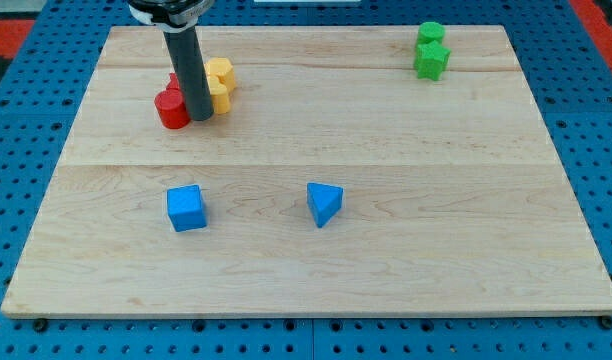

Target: Slightly push the yellow hexagon into the yellow heart

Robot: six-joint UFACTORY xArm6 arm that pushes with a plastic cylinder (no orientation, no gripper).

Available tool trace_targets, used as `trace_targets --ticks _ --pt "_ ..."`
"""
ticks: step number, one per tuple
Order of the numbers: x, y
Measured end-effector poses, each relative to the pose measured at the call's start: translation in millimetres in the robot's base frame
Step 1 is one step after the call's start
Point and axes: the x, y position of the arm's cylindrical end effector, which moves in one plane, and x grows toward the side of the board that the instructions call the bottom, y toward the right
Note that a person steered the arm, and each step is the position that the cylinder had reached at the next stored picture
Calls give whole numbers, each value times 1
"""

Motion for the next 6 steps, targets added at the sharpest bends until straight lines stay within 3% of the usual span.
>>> trace_targets --ticks 1,3,4,5,6 --pt "-25 18" --pt "-52 112" --pt "-78 123" --pt "-135 93" --pt "-168 13"
